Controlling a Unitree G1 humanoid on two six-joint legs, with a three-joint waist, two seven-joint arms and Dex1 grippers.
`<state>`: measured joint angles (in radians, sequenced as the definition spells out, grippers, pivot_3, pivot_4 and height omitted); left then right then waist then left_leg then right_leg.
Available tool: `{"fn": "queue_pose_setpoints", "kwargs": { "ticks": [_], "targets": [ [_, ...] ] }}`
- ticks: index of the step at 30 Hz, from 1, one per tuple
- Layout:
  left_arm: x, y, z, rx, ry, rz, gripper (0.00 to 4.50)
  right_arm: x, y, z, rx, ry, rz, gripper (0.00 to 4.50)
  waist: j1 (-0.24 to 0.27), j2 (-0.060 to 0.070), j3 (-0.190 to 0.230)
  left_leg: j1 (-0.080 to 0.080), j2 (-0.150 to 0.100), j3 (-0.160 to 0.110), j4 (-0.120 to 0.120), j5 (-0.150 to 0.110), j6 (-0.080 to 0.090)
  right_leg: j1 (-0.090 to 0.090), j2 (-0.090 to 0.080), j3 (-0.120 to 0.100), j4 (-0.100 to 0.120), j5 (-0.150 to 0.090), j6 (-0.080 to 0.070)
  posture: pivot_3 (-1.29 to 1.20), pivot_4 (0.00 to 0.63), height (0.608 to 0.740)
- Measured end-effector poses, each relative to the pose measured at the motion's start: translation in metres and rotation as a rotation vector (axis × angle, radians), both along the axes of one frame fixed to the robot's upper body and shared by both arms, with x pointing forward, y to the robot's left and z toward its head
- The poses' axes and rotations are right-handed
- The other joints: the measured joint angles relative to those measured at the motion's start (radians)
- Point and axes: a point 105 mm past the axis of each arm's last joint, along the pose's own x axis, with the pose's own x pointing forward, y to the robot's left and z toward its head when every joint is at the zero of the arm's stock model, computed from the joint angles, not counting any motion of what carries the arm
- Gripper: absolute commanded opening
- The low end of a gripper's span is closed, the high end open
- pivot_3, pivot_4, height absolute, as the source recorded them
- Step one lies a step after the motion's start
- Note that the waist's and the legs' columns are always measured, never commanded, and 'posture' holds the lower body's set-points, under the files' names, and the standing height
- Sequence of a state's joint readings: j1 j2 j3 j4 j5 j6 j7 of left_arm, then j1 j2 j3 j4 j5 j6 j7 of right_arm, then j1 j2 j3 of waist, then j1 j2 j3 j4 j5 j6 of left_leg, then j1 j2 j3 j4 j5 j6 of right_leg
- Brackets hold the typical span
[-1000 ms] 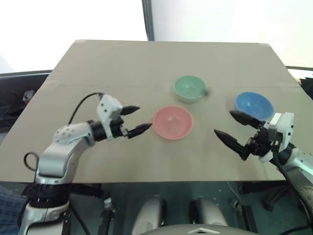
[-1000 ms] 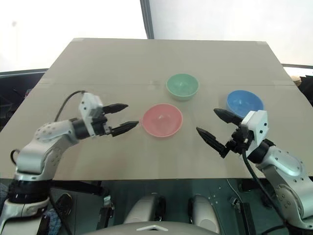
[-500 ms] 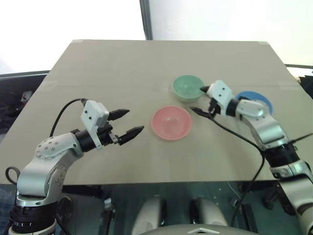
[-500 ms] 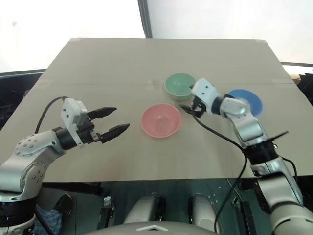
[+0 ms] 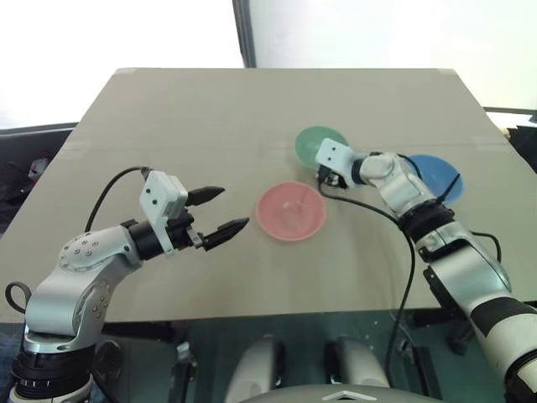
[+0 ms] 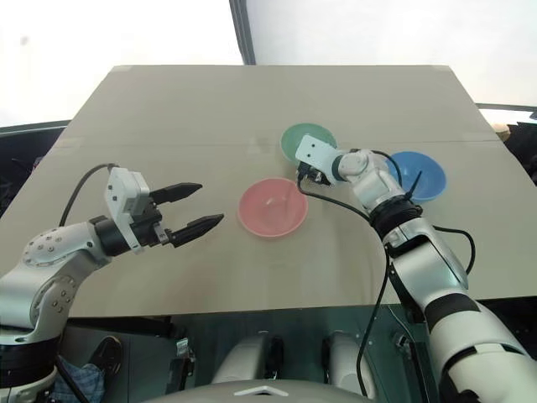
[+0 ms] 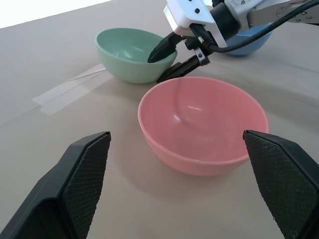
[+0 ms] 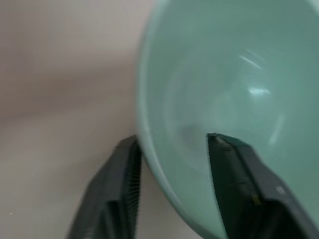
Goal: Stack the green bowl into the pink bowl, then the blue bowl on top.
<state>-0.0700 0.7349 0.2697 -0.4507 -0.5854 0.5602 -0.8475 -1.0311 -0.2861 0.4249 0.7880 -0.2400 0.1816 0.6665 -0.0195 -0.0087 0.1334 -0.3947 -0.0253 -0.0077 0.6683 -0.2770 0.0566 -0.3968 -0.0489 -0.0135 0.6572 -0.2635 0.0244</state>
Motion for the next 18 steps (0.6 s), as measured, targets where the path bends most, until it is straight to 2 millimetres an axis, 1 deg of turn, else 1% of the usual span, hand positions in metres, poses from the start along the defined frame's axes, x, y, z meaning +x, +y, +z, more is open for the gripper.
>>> {"fn": "queue_pose_setpoints", "kwargs": {
  "ticks": [2,9,11,12,14,16,18],
  "targets": [
    [0.000,0.000,0.001,0.001,-0.006,-0.002,4.50,0.000,0.003,0.001,-0.008,-0.007,0.014,0.08,-0.001,0.001,0.000,0.000,0.000,0.000,0.000,0.000,0.000,0.000,0.000,0.000,0.000,0.000,0.000,0.00,0.150,0.740],
    [0.001,-0.001,0.003,0.009,-0.014,-0.009,4.50,-0.002,0.006,0.004,-0.022,-0.022,0.048,0.08,0.000,0.001,0.001,0.000,0.000,0.000,0.000,0.000,0.000,0.000,0.000,0.000,0.000,0.000,0.000,0.00,0.150,0.740],
    [0.001,-0.002,0.003,0.010,-0.018,-0.013,4.50,-0.003,0.005,0.011,-0.034,-0.074,0.083,0.08,0.001,0.002,0.001,0.000,0.000,0.000,0.000,0.000,0.000,0.000,0.000,0.000,0.000,0.000,0.000,0.00,0.150,0.740],
    [0.001,-0.003,0.003,0.011,-0.020,-0.019,4.50,-0.004,0.002,0.018,-0.058,-0.126,0.109,0.08,0.003,0.002,0.001,0.000,0.000,0.000,-0.001,0.000,0.000,0.000,0.000,0.000,0.000,0.000,0.000,0.00,0.150,0.740],
    [0.002,-0.004,0.003,0.015,-0.024,-0.023,4.50,-0.008,-0.003,0.032,-0.089,-0.219,0.167,0.08,0.003,0.002,0.001,0.000,0.000,0.000,-0.001,0.000,0.000,0.000,0.000,0.000,-0.001,0.000,0.000,0.00,0.150,0.740],
    [0.002,-0.006,0.003,0.016,-0.026,-0.030,4.50,-0.014,-0.004,0.036,-0.097,-0.245,0.204,0.08,0.003,0.002,0.001,0.000,0.000,0.000,-0.001,0.000,0.000,0.000,0.000,0.000,-0.001,0.000,0.000,0.00,0.150,0.740],
    [0.002,-0.006,0.002,0.016,-0.023,-0.037,4.50,-0.033,0.001,0.044,-0.078,-0.267,0.313,0.08,0.003,0.002,0.001,0.000,0.000,0.000,-0.001,0.000,0.000,0.000,0.000,0.000,-0.001,0.000,0.000,0.00,0.150,0.740]
  ]
}}
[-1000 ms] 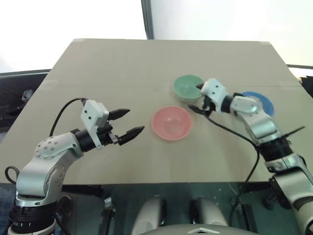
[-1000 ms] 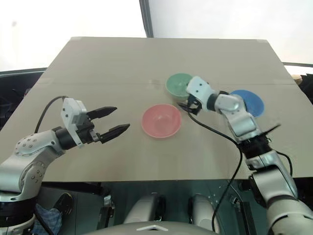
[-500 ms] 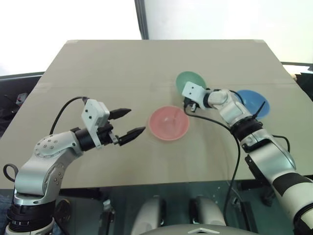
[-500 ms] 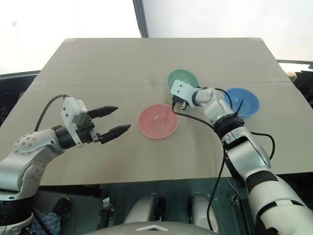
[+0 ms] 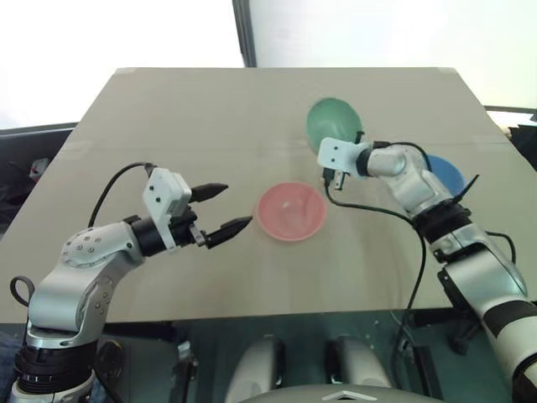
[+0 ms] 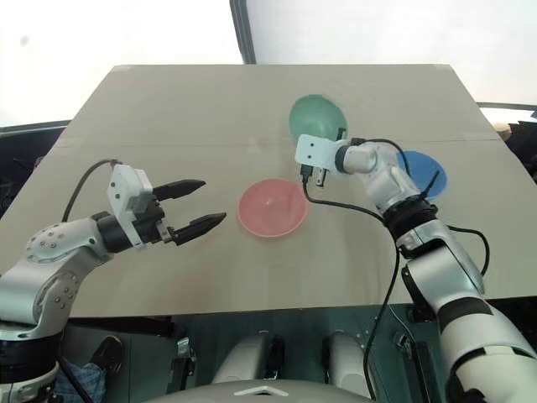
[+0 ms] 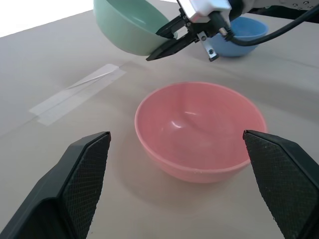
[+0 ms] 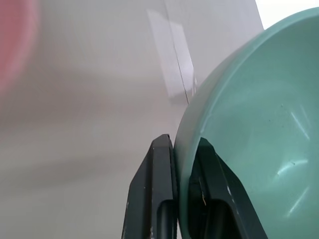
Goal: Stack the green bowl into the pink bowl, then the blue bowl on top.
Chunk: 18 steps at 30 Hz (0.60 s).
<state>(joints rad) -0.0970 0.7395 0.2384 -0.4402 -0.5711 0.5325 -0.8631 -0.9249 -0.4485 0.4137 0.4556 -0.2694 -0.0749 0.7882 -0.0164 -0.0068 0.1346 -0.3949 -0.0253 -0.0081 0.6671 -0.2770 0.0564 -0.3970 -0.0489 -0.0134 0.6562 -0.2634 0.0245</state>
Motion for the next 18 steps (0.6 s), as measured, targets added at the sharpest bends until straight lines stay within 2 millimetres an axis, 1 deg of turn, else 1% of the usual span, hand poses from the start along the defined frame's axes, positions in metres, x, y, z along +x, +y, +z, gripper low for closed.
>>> {"fn": "queue_pose_setpoints", "kwargs": {
  "ticks": [1,2,3,4,5,6,9,10,11,12,15,17,18],
  "targets": [
    [0.000,-0.001,-0.001,0.001,0.003,-0.005,4.50,-0.012,0.006,0.005,0.007,-0.003,0.072,0.08,-0.001,0.000,0.000,0.000,0.000,0.000,0.000,0.000,0.000,0.000,0.000,0.000,0.000,0.000,0.000,0.00,0.150,0.740],
    [0.000,-0.002,-0.002,0.001,0.004,-0.015,4.50,-0.035,0.014,0.012,0.006,-0.013,0.192,0.08,0.000,0.000,0.000,0.000,0.000,0.000,0.000,0.000,0.000,0.000,0.000,0.000,0.000,0.000,0.000,0.00,0.150,0.740],
    [0.000,-0.002,-0.002,0.000,0.005,-0.016,4.50,-0.048,0.021,0.017,0.003,-0.025,0.264,0.08,-0.002,0.000,0.000,0.000,0.001,0.000,0.000,0.000,0.000,0.000,0.000,0.000,0.000,0.000,0.000,0.00,0.150,0.740],
    [0.001,-0.002,-0.002,0.001,0.004,-0.021,4.50,-0.066,0.026,0.023,-0.018,-0.043,0.348,0.08,0.000,0.000,0.000,0.000,0.001,0.000,0.000,0.000,0.000,0.000,0.000,0.000,0.000,0.000,0.000,0.00,0.150,0.740],
    [0.001,-0.001,-0.002,0.003,0.005,-0.021,4.50,-0.073,0.028,0.026,-0.027,-0.051,0.380,0.08,0.000,0.000,0.000,0.000,0.001,0.000,0.000,0.000,0.000,0.000,0.000,0.000,0.000,0.000,0.000,0.00,0.150,0.740],
    [0.000,-0.001,-0.003,0.009,0.008,-0.029,4.50,-0.086,0.031,0.028,-0.046,-0.060,0.433,0.08,0.002,0.000,0.000,0.000,0.001,0.000,0.000,0.000,0.001,0.000,0.000,0.000,0.000,0.000,0.000,0.00,0.150,0.740],
    [0.003,0.000,-0.003,0.021,0.007,-0.043,4.50,-0.123,0.043,0.022,-0.091,-0.039,0.564,0.08,0.007,-0.001,0.000,0.001,0.001,-0.001,0.000,-0.001,0.002,0.001,-0.001,0.000,0.000,0.000,0.000,0.00,0.150,0.740],
    [0.004,0.000,-0.003,0.022,0.006,-0.045,4.50,-0.128,0.045,0.020,-0.098,-0.032,0.582,0.39,0.007,-0.001,0.000,0.001,0.001,-0.001,0.000,-0.001,0.002,0.001,-0.001,0.000,0.001,0.000,0.000,0.00,0.150,0.740],
    [0.005,-0.001,-0.003,0.024,0.006,-0.056,4.50,-0.137,0.048,0.016,-0.107,-0.017,0.608,0.80,0.007,-0.001,0.000,0.001,0.000,0.000,0.000,-0.001,0.002,0.001,-0.001,0.000,0.001,0.000,0.000,0.00,0.150,0.740],
    [0.005,-0.002,-0.003,0.025,0.005,-0.065,4.50,-0.139,0.050,0.016,-0.108,-0.011,0.612,0.99,0.007,-0.001,0.000,0.001,0.000,0.000,0.000,-0.001,0.002,0.001,-0.002,0.000,0.001,0.000,0.000,0.00,0.150,0.740],
    [0.006,-0.003,-0.003,0.032,-0.002,-0.084,4.50,-0.141,0.050,0.013,-0.123,0.006,0.609,2.52,0.006,-0.001,0.000,0.001,0.000,-0.001,0.000,-0.001,0.001,0.001,-0.002,-0.001,0.001,0.000,0.000,0.00,0.150,0.740],
    [0.007,-0.002,-0.003,0.034,-0.009,-0.085,4.50,-0.140,0.050,0.011,-0.124,0.011,0.593,2.90,0.006,-0.001,0.000,0.000,0.000,0.000,0.000,0.000,0.001,0.000,-0.002,-0.001,0.000,0.000,0.000,0.00,0.150,0.740],
    [0.006,-0.002,-0.003,0.035,-0.013,-0.089,4.50,-0.137,0.049,0.011,-0.130,0.006,0.572,3.47,0.006,-0.001,0.000,0.000,0.000,0.000,0.000,0.000,0.001,0.000,-0.002,-0.001,0.000,0.000,0.000,0.00,0.150,0.740]
  ]
}}
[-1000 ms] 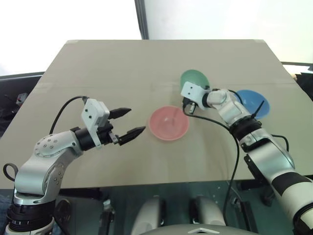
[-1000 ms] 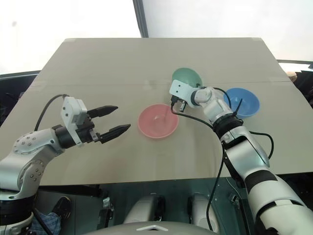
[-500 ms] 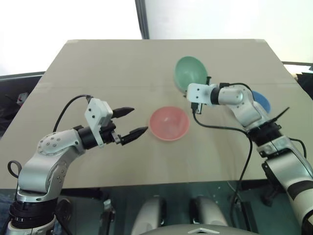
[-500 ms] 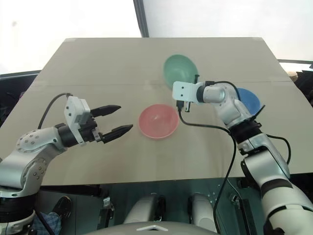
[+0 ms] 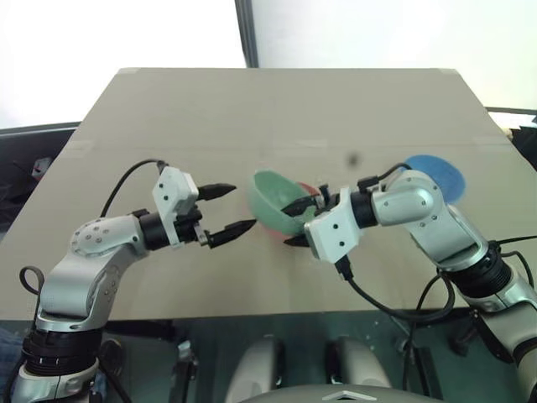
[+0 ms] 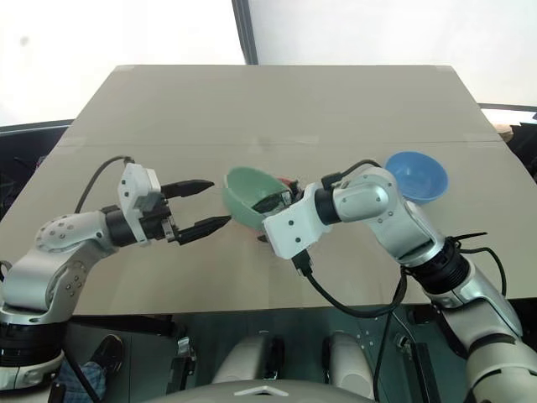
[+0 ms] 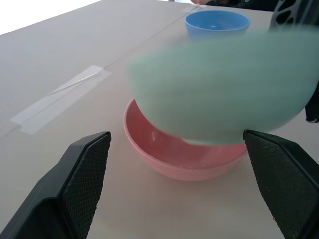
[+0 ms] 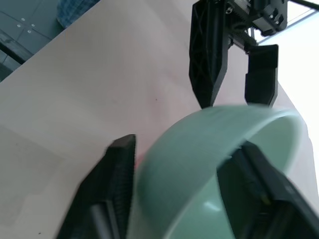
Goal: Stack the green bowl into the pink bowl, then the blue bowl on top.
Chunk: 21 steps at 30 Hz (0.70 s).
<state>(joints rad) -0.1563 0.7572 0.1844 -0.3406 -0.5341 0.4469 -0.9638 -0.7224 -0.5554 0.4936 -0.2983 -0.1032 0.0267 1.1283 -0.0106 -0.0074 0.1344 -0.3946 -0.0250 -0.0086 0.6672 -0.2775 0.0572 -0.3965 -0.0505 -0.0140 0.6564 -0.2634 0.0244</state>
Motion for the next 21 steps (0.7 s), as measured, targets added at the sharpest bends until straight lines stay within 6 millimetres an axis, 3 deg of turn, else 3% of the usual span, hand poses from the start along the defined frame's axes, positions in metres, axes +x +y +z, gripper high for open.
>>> {"fn": "queue_pose_setpoints", "kwargs": {
  "ticks": [3,7,11,15,18,21],
  "targets": [
    [-0.001,-0.001,0.003,0.001,-0.017,-0.018,4.50,0.005,-0.005,0.000,-0.013,0.017,-0.052,3.47,0.002,0.000,0.000,0.000,0.000,0.000,0.000,0.000,0.000,0.000,0.000,0.000,0.000,0.000,0.000,0.00,0.150,0.740],
    [0.000,-0.004,0.006,-0.008,-0.031,-0.036,4.50,0.011,-0.024,0.016,0.026,0.009,-0.142,3.47,0.005,0.000,0.000,0.000,0.000,0.000,0.000,0.000,0.000,0.000,0.000,0.000,-0.001,0.000,0.000,0.00,0.150,0.740],
    [0.000,-0.009,0.013,-0.042,-0.046,-0.059,4.50,0.026,-0.059,0.021,0.067,0.059,-0.327,3.47,0.008,0.000,0.000,-0.001,0.000,0.000,0.000,-0.001,0.001,0.000,-0.001,0.000,-0.002,0.000,0.000,0.00,0.150,0.740],
    [0.000,-0.017,0.020,-0.080,-0.067,-0.101,4.50,0.055,-0.114,0.029,0.090,0.050,-0.622,3.47,0.010,0.000,0.000,-0.001,0.000,0.000,0.000,-0.001,0.001,0.001,-0.001,0.000,-0.002,0.000,0.000,0.00,0.150,0.740],
    [0.001,-0.028,0.023,-0.107,-0.069,-0.152,4.50,0.069,-0.151,0.017,0.079,0.089,-0.827,3.47,0.011,0.000,0.000,-0.001,0.000,0.000,0.000,-0.001,0.001,0.001,-0.001,0.000,-0.002,0.000,0.000,0.00,0.150,0.740],
    [0.006,-0.036,0.027,-0.127,-0.081,-0.198,4.50,0.073,-0.174,-0.008,0.068,0.194,-0.981,3.47,0.013,0.000,0.000,-0.001,0.000,0.000,0.000,0.000,0.001,0.000,-0.001,0.000,-0.002,0.000,0.000,0.00,0.150,0.740]
  ]
}}
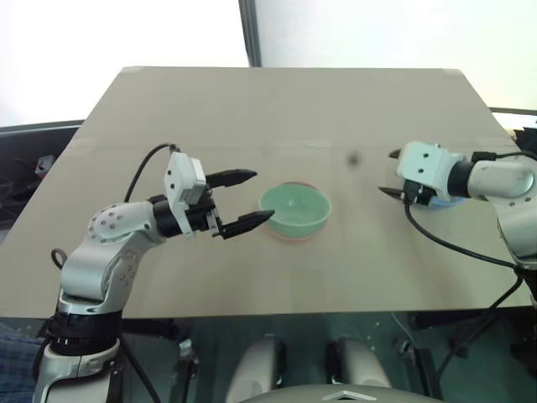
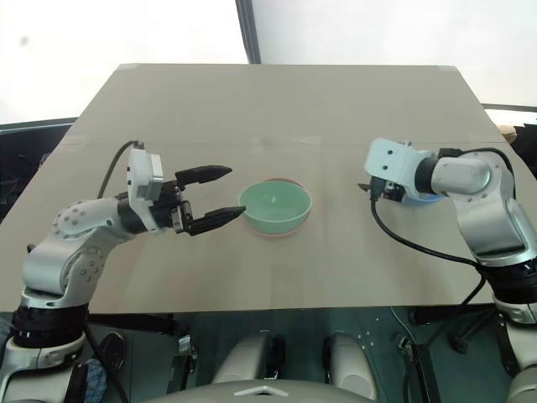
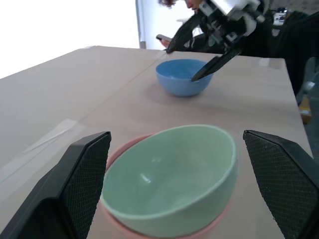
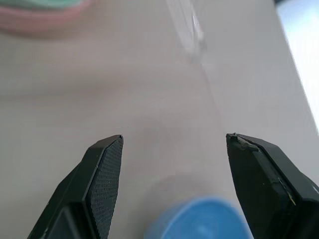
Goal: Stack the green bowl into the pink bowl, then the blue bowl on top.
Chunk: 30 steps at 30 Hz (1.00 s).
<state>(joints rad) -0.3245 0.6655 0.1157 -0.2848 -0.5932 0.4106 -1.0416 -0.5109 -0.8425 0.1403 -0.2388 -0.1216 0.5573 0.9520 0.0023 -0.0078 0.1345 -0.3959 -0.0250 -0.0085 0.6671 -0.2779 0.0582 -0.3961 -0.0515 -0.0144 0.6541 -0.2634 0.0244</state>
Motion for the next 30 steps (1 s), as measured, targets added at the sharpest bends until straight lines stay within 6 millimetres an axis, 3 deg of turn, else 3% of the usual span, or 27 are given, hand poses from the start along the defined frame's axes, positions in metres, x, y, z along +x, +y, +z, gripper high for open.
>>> {"fn": "queue_pose_setpoints", "kwargs": {
  "ticks": [4,13,22,26,29,30],
  "targets": [
    [0.005,-0.003,0.008,-0.014,-0.027,-0.031,4.50,-0.001,-0.014,-0.026,0.047,0.106,-0.129,3.47,-0.006,0.000,0.000,0.000,0.000,0.000,0.000,0.000,0.000,0.000,0.000,0.000,0.000,0.000,0.000,0.00,0.150,0.740],
    [0.008,-0.010,0.008,-0.023,-0.036,-0.073,4.50,0.012,-0.045,-0.055,-0.002,0.127,-0.316,3.47,0.001,0.000,0.000,0.000,0.000,0.000,0.001,0.000,0.000,0.000,0.001,0.000,0.000,0.000,0.000,0.00,0.150,0.740],
    [0.008,-0.011,0.009,-0.029,-0.038,-0.073,4.50,0.027,-0.065,-0.044,-0.032,0.052,-0.371,3.47,0.001,0.000,0.000,0.000,0.000,0.000,0.001,0.000,0.000,0.000,0.001,0.000,0.000,0.000,0.000,0.00,0.150,0.740],
    [0.008,-0.013,0.008,-0.030,-0.036,-0.077,4.50,0.028,-0.079,-0.051,-0.043,0.069,-0.425,3.47,0.008,0.000,0.000,0.000,0.000,0.001,0.001,0.000,0.000,0.000,0.001,0.000,0.000,0.000,0.000,0.00,0.150,0.740],
    [0.008,-0.013,0.008,-0.029,-0.038,-0.077,4.50,0.029,-0.086,-0.057,-0.048,0.082,-0.444,2.73,0.010,0.000,0.000,0.000,0.000,0.001,0.001,0.000,0.000,0.000,0.002,0.000,0.000,0.000,0.000,0.00,0.150,0.740],
    [0.008,-0.013,0.008,-0.027,-0.039,-0.076,4.50,0.029,-0.088,-0.059,-0.051,0.084,-0.447,2.27,0.010,0.000,0.000,0.000,0.000,0.001,0.002,0.000,0.000,0.000,0.002,0.000,0.000,0.000,0.000,0.00,0.150,0.740]
  ]
}}
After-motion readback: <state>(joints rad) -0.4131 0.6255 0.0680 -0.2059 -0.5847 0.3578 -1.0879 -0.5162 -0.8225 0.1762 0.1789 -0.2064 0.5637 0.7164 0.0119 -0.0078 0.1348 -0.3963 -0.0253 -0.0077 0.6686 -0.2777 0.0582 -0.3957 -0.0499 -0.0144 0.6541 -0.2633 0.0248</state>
